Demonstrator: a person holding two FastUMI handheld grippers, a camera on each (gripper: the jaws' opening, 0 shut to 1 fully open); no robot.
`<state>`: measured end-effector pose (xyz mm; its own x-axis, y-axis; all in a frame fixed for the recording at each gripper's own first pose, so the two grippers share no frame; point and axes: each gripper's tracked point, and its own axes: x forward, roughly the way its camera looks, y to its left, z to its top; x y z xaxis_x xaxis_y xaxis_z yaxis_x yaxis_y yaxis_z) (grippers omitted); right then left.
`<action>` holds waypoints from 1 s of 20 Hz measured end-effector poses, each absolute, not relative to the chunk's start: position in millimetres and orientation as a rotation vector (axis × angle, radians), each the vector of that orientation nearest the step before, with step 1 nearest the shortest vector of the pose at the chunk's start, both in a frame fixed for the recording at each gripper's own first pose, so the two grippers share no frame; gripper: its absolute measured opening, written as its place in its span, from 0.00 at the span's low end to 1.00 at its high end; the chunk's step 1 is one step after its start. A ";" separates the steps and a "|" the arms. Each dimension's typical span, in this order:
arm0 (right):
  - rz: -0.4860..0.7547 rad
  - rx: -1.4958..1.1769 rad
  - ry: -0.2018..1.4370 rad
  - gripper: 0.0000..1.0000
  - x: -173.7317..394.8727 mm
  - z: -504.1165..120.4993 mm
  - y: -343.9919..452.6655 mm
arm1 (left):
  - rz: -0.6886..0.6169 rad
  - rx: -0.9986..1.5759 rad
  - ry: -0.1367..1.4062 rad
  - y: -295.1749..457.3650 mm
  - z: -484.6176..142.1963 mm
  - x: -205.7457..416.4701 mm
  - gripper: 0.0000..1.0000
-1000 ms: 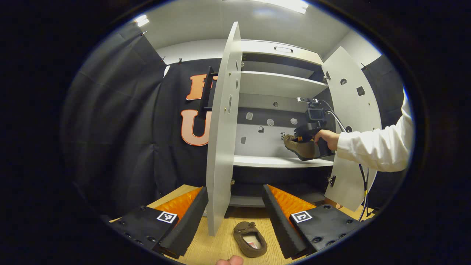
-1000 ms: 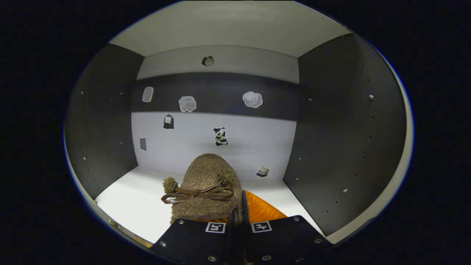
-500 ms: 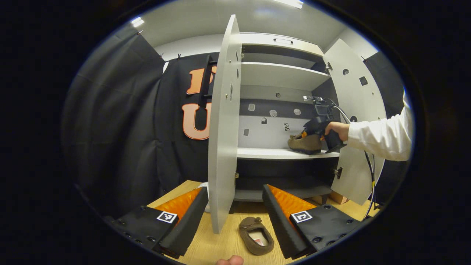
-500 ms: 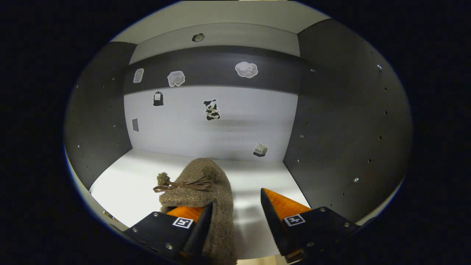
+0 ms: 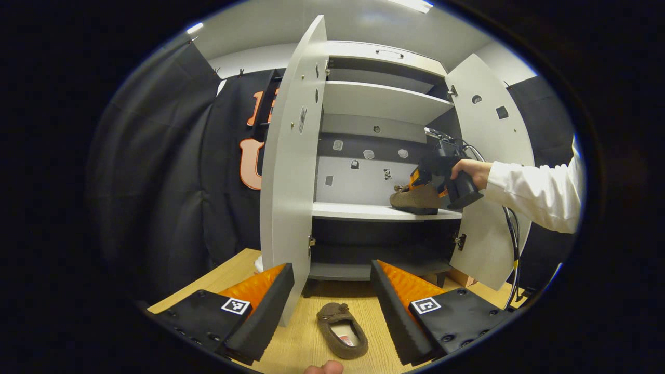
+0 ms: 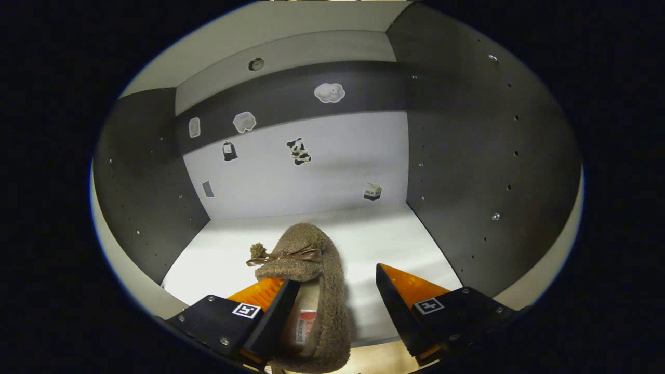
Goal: Grab one shoe with the right hand and put it into the shoe cabinet, grab the other shoe with the left hand and put it into the shoe cabinet; then close the right door with the right hand and the left door with the left hand.
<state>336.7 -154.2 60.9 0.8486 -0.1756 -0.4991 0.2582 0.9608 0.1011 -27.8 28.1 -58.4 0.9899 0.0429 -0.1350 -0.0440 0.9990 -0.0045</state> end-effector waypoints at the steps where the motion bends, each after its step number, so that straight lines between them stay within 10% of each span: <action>1: -0.231 0.132 0.474 0.91 328.6 70.0 -153.7 | 0.043 -0.002 0.130 27.9 -57.1 -28.2 0.96; 12: -0.170 0.073 0.091 0.91 194.2 209.7 -130.8 | -0.036 -0.011 0.158 1.7 -65.1 -21.7 0.96; 20: -0.234 -0.008 0.005 0.91 78.4 162.4 -121.5 | -0.088 -0.046 0.354 -17.5 -135.5 -25.2 0.99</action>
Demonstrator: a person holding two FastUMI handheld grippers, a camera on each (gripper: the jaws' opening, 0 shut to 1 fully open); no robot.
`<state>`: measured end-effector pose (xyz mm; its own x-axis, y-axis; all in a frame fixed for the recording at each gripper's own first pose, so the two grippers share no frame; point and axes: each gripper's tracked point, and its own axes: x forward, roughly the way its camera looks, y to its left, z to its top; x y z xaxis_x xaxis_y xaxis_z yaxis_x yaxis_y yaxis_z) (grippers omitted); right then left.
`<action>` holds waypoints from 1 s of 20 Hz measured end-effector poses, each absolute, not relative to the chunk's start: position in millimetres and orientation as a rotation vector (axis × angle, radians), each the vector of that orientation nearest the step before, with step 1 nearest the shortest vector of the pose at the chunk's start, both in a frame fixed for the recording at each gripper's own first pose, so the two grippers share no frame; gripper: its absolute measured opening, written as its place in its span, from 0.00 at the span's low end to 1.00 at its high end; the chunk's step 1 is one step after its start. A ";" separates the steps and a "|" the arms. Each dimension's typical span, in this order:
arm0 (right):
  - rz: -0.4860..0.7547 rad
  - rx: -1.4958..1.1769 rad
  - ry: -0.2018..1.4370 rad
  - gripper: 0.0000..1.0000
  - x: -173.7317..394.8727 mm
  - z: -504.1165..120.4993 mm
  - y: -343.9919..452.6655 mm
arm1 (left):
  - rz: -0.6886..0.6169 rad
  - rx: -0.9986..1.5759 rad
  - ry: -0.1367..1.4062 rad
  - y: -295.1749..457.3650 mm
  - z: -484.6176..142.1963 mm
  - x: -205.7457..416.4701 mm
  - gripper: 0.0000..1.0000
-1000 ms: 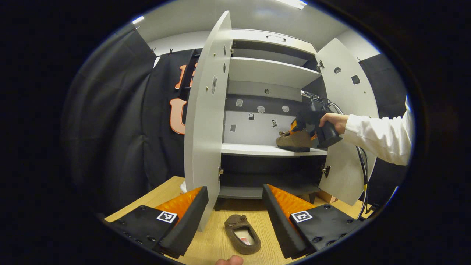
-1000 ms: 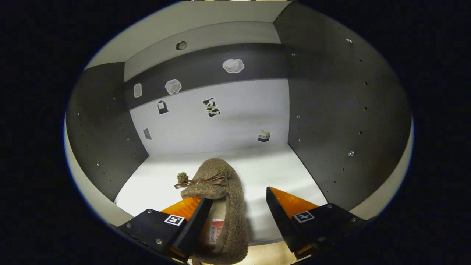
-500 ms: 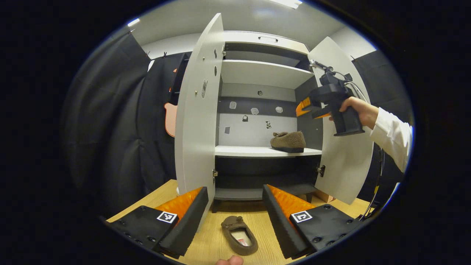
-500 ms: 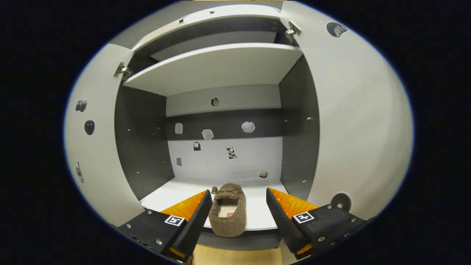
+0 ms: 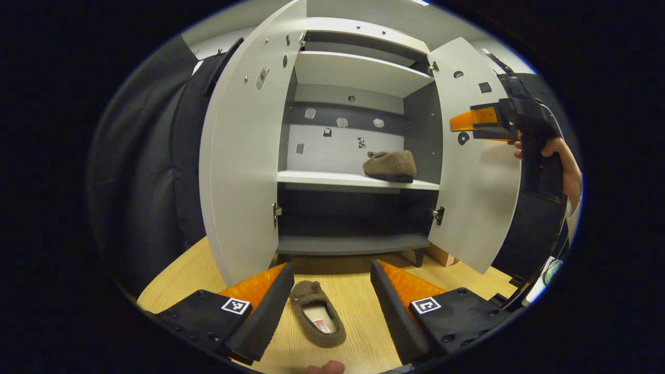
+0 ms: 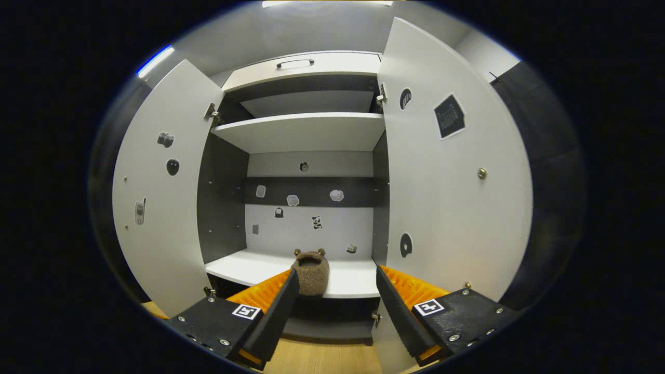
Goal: Grab one shoe with the right hand and put it into the shoe cabinet, grab the other shoe with the left hand and put it into the shoe cabinet; then close the right door with the right hand and the left door with the left hand.
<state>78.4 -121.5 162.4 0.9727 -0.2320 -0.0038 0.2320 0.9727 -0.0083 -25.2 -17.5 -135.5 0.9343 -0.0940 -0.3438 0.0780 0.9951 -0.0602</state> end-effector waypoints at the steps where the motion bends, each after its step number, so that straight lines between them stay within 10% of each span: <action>1: -0.236 -0.003 -0.006 0.91 66.3 153.2 -117.2 | -0.078 -0.050 0.392 -16.1 -149.7 -27.8 0.97; 20: -0.152 -0.021 0.050 0.92 -63.7 51.8 -82.6 | 0.101 0.025 0.740 36.6 -343.4 31.2 1.00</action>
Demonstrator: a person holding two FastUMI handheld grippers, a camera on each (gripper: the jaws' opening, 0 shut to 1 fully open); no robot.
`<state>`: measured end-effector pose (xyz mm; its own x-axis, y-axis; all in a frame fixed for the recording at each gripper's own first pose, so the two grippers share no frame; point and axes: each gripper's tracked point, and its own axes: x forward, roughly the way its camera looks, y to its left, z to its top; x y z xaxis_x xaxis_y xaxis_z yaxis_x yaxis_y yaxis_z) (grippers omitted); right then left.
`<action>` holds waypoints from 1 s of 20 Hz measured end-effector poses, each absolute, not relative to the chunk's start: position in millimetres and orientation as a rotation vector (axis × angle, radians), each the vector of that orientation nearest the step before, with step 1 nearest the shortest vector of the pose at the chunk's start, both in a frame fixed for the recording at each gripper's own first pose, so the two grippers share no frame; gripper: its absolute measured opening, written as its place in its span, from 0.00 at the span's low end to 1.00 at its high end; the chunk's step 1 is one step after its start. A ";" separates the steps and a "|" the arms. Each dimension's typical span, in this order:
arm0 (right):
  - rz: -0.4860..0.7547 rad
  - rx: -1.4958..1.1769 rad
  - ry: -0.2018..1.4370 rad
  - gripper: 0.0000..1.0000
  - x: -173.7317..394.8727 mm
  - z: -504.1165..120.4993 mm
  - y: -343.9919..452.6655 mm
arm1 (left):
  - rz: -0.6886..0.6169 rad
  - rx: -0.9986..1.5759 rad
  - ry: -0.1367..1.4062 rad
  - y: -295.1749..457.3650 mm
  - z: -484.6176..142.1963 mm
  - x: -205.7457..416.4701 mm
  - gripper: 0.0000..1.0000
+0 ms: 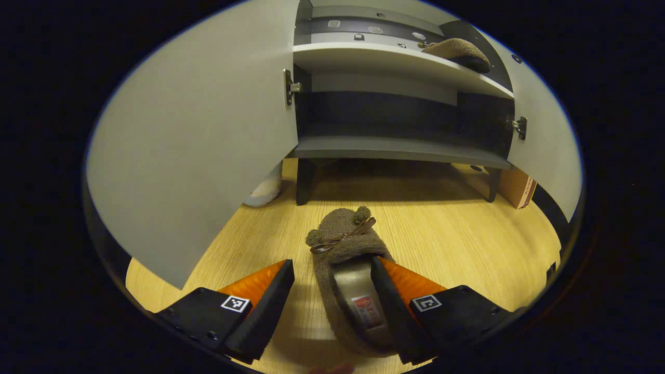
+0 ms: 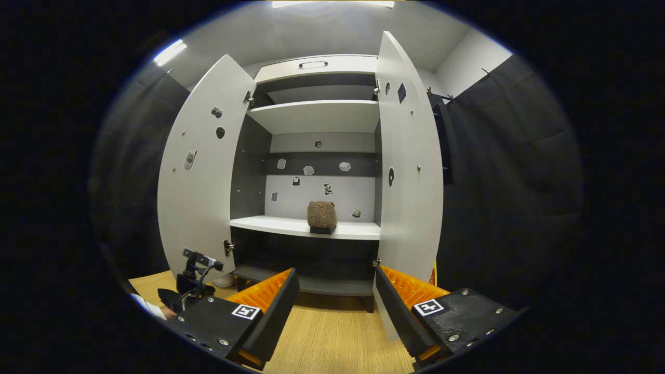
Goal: Grab one shoe with the right hand and put it into the shoe cabinet, grab the other shoe with the left hand and put it into the shoe cabinet; then close the right door with the right hand and the left door with the left hand.
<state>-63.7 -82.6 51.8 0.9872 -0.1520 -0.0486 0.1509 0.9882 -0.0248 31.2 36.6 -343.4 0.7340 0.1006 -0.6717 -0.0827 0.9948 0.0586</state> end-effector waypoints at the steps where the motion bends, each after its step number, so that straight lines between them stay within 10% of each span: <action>1: -0.139 -0.028 0.052 0.92 -62.8 51.0 -79.0 | 0.097 0.017 0.735 39.2 -348.3 39.9 0.96; 5: -0.105 -0.058 0.087 0.92 -58.3 38.6 -71.5 | 0.126 0.033 0.749 52.7 -370.9 58.4 0.99; 13: -0.063 -0.052 0.109 0.93 -44.7 29.3 -59.0 | 0.083 -0.012 0.733 41.7 -355.7 54.1 0.18; 20: -0.064 -0.067 0.087 0.94 -37.6 37.2 -51.5 | -0.018 -0.034 0.481 -16.6 -165.8 43.3 0.13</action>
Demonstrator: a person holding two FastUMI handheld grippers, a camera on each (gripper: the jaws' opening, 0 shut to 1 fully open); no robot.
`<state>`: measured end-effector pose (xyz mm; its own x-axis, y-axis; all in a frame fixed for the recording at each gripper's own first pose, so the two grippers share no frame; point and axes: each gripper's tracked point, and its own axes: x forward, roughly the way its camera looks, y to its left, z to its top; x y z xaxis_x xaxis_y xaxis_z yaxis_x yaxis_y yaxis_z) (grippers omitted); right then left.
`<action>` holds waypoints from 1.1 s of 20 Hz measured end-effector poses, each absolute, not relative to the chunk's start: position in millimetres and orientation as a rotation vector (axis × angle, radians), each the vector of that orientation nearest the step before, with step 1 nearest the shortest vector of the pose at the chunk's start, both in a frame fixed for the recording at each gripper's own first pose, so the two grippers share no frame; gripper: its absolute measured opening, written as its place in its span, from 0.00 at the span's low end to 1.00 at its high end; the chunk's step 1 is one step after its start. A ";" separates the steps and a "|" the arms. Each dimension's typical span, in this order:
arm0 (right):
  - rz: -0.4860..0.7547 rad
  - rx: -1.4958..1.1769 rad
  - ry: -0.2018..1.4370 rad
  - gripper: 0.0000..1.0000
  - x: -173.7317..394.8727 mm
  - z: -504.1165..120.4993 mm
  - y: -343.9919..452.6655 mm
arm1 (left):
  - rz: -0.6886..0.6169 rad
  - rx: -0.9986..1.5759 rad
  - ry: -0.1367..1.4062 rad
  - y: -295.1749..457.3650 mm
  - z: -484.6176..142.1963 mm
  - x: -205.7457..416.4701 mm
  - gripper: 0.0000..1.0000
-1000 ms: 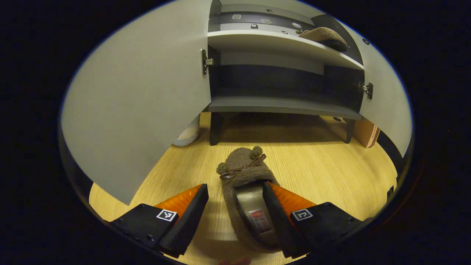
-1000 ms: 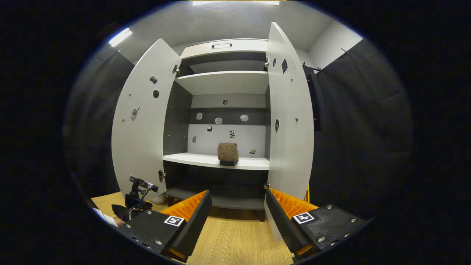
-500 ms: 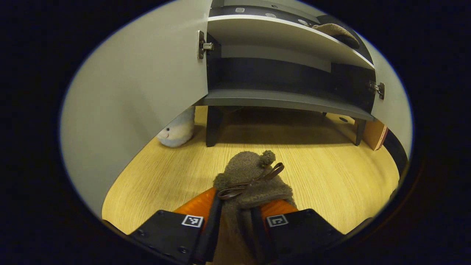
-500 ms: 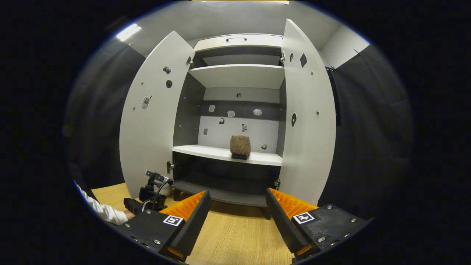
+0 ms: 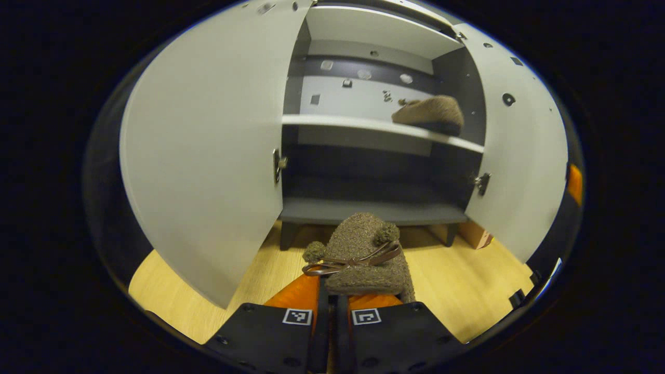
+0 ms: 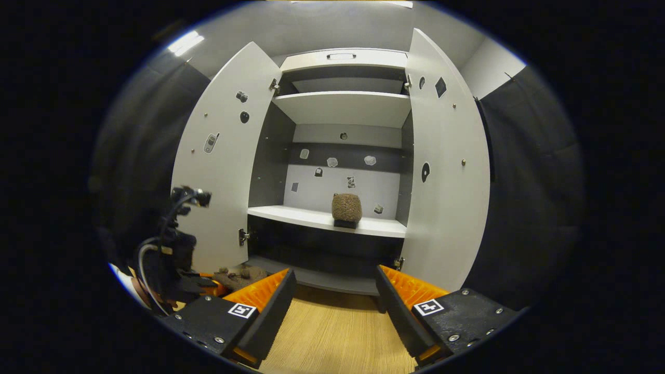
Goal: Grab one shoe with the right hand and put it into the shoe cabinet, grab the other shoe with the left hand and put it into the shoe cabinet; then close the right door with the right hand and the left door with the left hand.
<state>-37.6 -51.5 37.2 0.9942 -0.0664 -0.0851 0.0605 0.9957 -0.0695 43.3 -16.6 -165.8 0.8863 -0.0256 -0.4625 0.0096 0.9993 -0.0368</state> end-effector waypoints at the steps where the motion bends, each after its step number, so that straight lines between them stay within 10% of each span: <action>1: -0.068 -0.060 0.082 0.94 -37.8 38.6 -51.4 | -0.018 -0.040 0.445 -22.0 -133.5 52.2 0.13; 10: -0.147 -0.103 0.055 0.94 -54.8 47.4 -78.0 | -0.045 -0.093 0.296 -54.3 39.8 258.2 0.14; 22: -0.270 -0.093 0.021 0.94 -71.1 61.1 -117.7 | 0.017 -0.047 0.580 -65.6 -48.8 436.6 0.17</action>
